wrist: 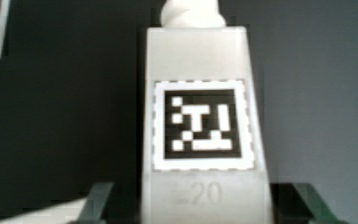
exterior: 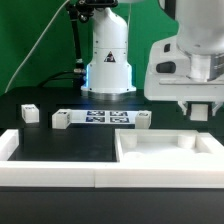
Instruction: Assemble one leg
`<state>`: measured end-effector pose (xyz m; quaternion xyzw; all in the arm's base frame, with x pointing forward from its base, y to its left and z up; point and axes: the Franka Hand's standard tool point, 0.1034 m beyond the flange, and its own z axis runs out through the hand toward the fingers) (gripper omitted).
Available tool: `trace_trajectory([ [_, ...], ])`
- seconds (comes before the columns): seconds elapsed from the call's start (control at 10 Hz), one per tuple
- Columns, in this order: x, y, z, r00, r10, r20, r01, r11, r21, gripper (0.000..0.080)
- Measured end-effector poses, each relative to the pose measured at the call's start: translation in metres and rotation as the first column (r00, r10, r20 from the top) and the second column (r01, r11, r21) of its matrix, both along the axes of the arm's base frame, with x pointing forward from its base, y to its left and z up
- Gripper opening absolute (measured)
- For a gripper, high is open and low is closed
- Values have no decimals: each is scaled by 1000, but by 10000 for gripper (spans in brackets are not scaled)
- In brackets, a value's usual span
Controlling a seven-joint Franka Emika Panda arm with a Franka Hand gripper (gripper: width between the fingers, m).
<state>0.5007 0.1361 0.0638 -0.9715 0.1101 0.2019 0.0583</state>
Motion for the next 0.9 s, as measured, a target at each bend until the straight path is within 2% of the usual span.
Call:
trace_trajectory([
  [0.1, 11, -2, 10, 994, 14, 109, -12, 1000, -18, 292],
  [0.3, 22, -8, 38, 956, 70, 284, -56, 997, -59, 292],
  [0.4, 41, -6, 54, 910, 97, 402, -73, 994, -75, 292],
  [0.5, 39, -1, 51, 868, 76, 490, -48, 996, -70, 292],
  [0.6, 31, 2, 44, 849, 80, 523, -51, 996, -70, 292],
  [0.7, 39, 9, 50, 777, 59, 626, -32, 998, -54, 292],
  [0.8, 37, 13, 50, 736, 64, 674, -41, 998, -51, 292],
  [0.9, 48, 16, 60, 653, 95, 752, -74, 995, -62, 292],
])
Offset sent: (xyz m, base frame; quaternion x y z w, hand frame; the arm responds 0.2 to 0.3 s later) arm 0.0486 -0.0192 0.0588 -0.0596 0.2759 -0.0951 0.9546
